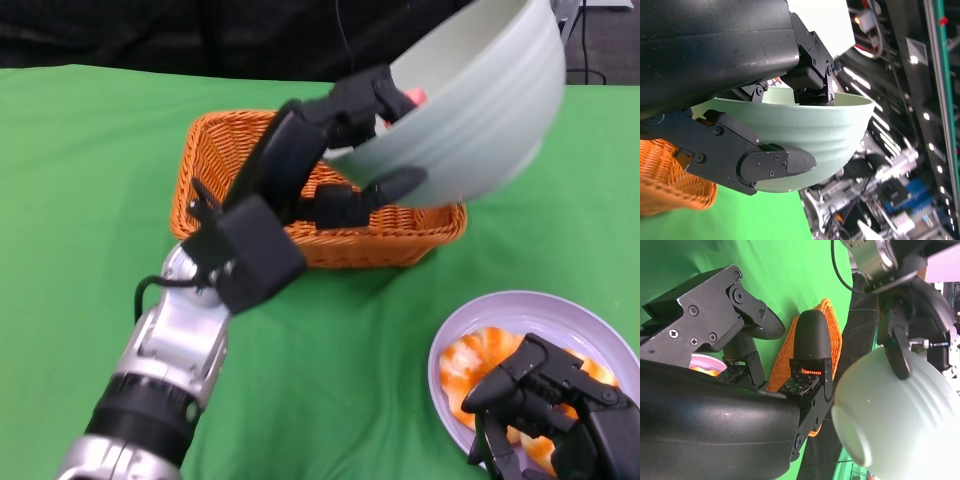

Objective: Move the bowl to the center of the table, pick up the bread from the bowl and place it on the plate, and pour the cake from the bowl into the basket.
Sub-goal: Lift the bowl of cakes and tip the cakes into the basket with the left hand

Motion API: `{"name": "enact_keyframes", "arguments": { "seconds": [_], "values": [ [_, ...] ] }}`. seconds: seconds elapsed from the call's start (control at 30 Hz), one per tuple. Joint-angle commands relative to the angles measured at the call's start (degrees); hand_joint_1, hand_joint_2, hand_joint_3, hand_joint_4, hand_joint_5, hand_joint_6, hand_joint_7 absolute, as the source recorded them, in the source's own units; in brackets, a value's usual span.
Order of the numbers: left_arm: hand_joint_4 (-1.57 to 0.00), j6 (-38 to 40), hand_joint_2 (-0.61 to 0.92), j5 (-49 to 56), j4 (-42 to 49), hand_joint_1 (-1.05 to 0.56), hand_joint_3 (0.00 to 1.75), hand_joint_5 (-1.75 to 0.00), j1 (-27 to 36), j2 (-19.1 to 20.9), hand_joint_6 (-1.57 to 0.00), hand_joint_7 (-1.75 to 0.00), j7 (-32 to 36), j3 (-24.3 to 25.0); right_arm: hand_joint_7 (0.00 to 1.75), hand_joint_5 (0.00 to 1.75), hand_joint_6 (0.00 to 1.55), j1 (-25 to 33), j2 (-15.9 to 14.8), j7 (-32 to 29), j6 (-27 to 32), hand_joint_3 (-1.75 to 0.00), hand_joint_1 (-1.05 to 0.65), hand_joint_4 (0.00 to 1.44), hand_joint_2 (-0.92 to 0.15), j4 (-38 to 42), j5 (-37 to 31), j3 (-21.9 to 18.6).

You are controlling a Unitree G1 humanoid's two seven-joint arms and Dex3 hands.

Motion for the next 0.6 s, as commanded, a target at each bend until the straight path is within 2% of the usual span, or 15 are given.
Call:
{"name": "enact_keyframes", "arguments": {
  "seconds": [0.03,0.13,0.3,0.5,0.6],
  "values": [
    [-0.85,0.4,0.90,0.2,3.7,-0.25,0.59,-1.75,-3.6,-0.8,-0.59,-1.59,3.4,1.7,1.46,1.67,0.62,0.3,-0.3,0.3,-0.1,-1.18,-0.06,0.68,-0.51,0.0,0.8,0.2],
    [-0.83,3.0,0.88,-1.4,6.1,-0.27,0.58,-1.75,-4.8,-2.2,-0.58,-1.59,3.7,2.8,1.45,1.67,0.62,0.5,-0.3,0.4,0.1,-1.17,-0.05,0.68,-0.52,0.0,0.8,0.2],
    [-0.73,8.6,0.89,-8.0,8.5,-0.30,0.54,-1.75,-6.3,-5.2,-0.58,-1.60,0.4,5.8,1.47,1.68,0.62,0.7,-0.4,0.5,-0.5,-1.17,-0.04,0.68,-0.53,0.3,0.7,0.3],
    [-0.65,17.8,0.90,-14.9,6.7,-0.30,0.50,-1.75,-5.8,-7.2,-0.52,-1.62,-4.9,8.0,1.47,1.68,0.61,0.8,-0.5,0.6,-0.6,-1.16,-0.06,0.68,-0.53,0.6,0.4,0.1],
    [-0.68,22.3,0.89,-18.8,6.1,-0.27,0.50,-1.75,-5.7,-8.1,-0.54,-1.64,-8.0,9.3,1.46,1.68,0.61,1.1,-0.4,0.5,0.0,-1.15,-0.05,0.68,-0.54,0.2,0.5,0.3]
  ]
}}
